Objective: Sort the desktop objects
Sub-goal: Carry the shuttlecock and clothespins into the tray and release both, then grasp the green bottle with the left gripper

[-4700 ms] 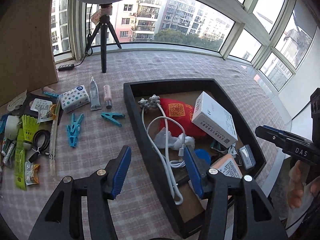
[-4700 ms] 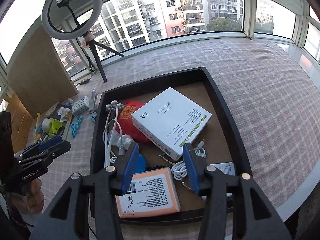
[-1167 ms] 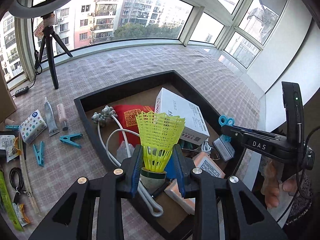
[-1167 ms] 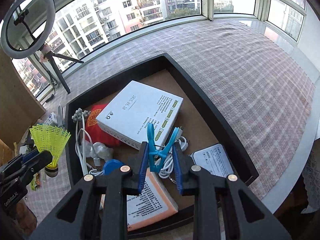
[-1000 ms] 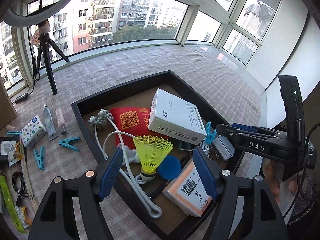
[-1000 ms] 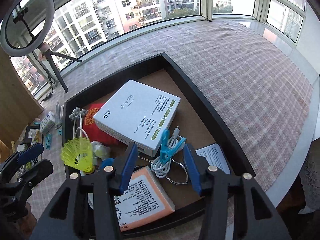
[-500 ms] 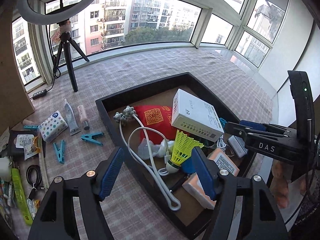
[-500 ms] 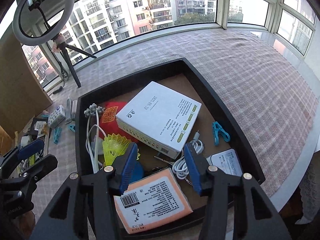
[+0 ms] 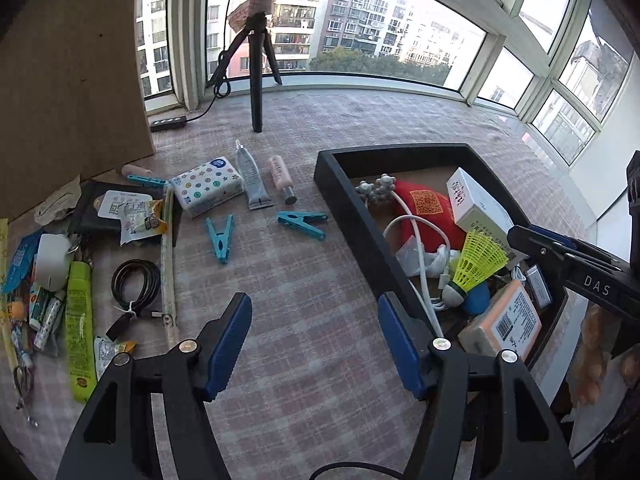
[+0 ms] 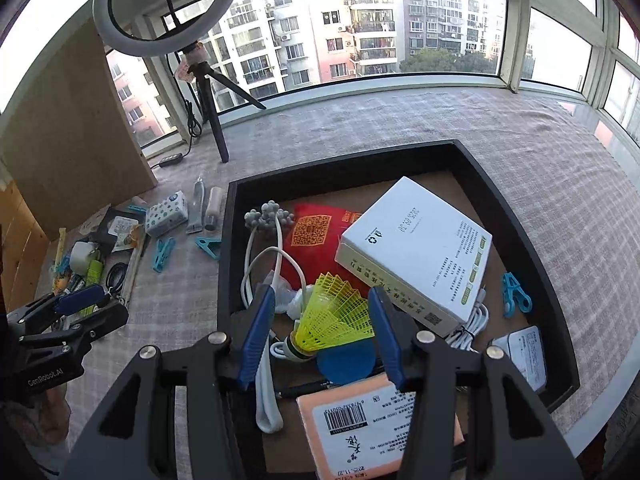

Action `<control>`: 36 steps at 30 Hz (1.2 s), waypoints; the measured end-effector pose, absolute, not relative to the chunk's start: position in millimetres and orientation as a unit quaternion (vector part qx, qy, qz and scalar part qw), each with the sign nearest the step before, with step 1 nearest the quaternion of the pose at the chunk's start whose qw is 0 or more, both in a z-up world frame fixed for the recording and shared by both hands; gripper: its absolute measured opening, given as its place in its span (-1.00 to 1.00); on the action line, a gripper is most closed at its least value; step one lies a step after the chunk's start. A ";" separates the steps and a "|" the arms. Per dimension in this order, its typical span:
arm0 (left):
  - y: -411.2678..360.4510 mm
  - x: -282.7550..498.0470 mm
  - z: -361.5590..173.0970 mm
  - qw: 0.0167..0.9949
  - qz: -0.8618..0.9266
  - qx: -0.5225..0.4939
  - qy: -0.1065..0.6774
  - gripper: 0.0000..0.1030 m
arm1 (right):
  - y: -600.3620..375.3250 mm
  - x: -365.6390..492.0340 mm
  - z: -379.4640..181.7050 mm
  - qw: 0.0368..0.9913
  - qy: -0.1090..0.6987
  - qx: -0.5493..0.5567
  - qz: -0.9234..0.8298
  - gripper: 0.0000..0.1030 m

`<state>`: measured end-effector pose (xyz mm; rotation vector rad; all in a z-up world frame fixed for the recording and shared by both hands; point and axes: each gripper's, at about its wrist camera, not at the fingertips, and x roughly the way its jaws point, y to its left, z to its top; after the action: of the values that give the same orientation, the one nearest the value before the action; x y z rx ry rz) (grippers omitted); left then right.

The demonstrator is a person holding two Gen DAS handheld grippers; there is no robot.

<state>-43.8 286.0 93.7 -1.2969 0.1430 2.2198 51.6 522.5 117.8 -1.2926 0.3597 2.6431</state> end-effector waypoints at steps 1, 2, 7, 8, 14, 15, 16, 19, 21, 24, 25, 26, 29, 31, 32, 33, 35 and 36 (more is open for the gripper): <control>274.6 -47.0 90.9 0.268 0.830 -0.486 0.048 0.20 | 518.3 47.8 114.9 0.079 0.115 -0.441 0.887 0.13; 262.8 -50.1 88.1 0.257 0.833 -0.489 0.043 0.17 | 514.1 44.3 112.1 0.074 0.110 -0.449 0.884 0.14; 194.9 -66.8 70.0 0.190 0.841 -0.506 0.017 0.07 | 494.2 31.1 103.7 0.055 0.103 -0.470 0.875 0.14; 181.8 -69.4 66.4 0.179 0.842 -0.510 0.011 0.02 | 489.1 28.7 103.2 0.050 0.102 -0.471 0.875 0.14; 115.9 -82.6 48.4 0.122 0.843 -0.524 -0.008 -0.11 | 442.9 4.7 105.1 -0.020 0.114 -0.475 0.872 0.10; 108.0 -84.2 46.1 0.116 0.844 -0.524 -0.012 -0.13 | 431.7 -1.2 106.4 -0.031 0.108 -0.474 0.873 0.05; 100.8 -85.2 44.3 0.112 0.844 -0.525 -0.018 -0.16 | 419.6 -7.9 107.5 -0.043 0.102 -0.474 0.873 -0.06; 82.4 -89.0 38.2 0.107 0.841 -0.529 -0.039 -0.20 | 382.4 -30.2 108.8 -0.077 0.090 -0.477 0.871 -0.19; 75.3 -94.1 32.0 0.106 0.837 -0.534 -0.052 -0.22 | 355.1 -46.9 106.8 -0.102 0.079 -0.482 0.867 -0.19; 72.8 -101.9 24.8 0.115 0.830 -0.542 -0.065 -0.46 | 315.0 -73.3 94.9 -0.133 0.066 -0.500 0.853 -0.32; 74.8 -103.8 23.7 0.118 0.830 -0.541 -0.060 -0.49 | 303.0 -81.6 89.1 -0.143 0.066 -0.508 0.847 -0.42; 77.1 -105.8 22.5 0.122 0.831 -0.541 -0.055 -0.50 | 292.1 -89.7 83.3 -0.151 0.066 -0.516 0.841 -0.45; 83.8 -114.7 18.3 0.128 0.828 -0.543 -0.052 -0.50 | 263.8 -109.8 66.2 -0.165 0.058 -0.532 0.828 -0.49; 83.5 -122.4 14.9 0.127 0.827 -0.545 -0.052 -0.50 | 251.3 -121.7 56.1 -0.169 0.057 -0.543 0.821 -0.50; 83.6 -125.7 13.2 0.127 0.826 -0.547 -0.054 -0.50 | 246.5 -127.3 51.7 -0.173 0.062 -0.547 0.817 -0.51; 82.7 -128.8 11.3 0.127 0.825 -0.548 -0.053 -0.50 | 242.3 -132.7 47.6 -0.178 0.066 -0.551 0.812 -0.52; 82.9 -134.5 8.3 0.127 0.825 -0.549 -0.050 -0.50 | 235.2 -140.9 41.2 -0.184 0.073 -0.557 0.807 -0.52; 83.5 -137.1 6.5 0.128 0.824 -0.551 -0.048 -0.50 | 231.8 -144.9 38.0 -0.188 0.078 -0.560 0.803 -0.52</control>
<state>-137.1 83.5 6.5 -1.6022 -0.1384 2.3962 -144.9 231.8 38.0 -2.0080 0.2802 2.8763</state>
